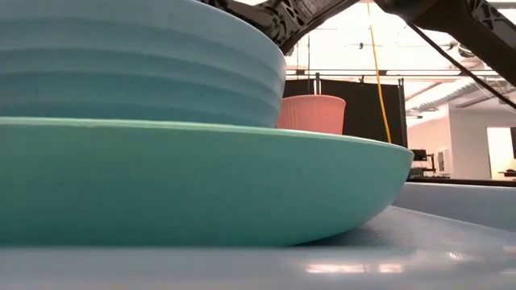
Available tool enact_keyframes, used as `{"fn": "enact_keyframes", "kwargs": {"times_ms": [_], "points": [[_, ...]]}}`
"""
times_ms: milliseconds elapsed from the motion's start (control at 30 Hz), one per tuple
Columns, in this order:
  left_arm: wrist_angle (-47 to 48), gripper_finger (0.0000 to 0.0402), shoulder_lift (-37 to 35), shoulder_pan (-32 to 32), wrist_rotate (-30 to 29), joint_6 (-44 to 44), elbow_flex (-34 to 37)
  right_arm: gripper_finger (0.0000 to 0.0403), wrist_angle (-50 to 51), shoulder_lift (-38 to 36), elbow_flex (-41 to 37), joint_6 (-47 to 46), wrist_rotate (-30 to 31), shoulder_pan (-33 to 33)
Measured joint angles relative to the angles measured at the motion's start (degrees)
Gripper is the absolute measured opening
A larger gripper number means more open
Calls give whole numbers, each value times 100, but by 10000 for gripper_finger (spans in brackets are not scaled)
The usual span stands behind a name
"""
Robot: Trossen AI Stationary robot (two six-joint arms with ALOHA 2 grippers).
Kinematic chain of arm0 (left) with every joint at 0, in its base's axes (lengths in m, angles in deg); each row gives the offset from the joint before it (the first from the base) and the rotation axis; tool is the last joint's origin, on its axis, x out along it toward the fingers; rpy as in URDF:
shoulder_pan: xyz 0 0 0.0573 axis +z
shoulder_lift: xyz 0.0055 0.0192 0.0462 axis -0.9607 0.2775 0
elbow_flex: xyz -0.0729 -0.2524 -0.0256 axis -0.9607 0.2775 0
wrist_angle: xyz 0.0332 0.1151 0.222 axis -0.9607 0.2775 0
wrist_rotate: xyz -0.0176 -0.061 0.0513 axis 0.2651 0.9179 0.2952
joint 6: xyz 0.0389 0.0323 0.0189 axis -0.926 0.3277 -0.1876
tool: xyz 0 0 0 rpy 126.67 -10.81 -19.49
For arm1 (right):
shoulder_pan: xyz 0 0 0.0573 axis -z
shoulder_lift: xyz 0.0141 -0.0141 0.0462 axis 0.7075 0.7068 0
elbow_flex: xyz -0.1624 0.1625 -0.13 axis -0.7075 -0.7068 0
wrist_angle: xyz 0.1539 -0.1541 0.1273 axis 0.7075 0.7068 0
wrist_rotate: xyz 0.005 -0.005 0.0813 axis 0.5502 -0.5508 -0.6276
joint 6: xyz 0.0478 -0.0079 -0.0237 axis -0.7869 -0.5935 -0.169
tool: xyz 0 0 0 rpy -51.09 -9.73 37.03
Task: Set up tray
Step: Put the orange spoon on the yellow table napkin to the right of the orange fork
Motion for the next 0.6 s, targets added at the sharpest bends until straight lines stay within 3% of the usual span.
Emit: {"fn": "enact_keyframes", "kwargs": {"times_ms": [600], "points": [[258,10,0,4,0,178,0,0,380,-3,0,-183,28,67]]}}
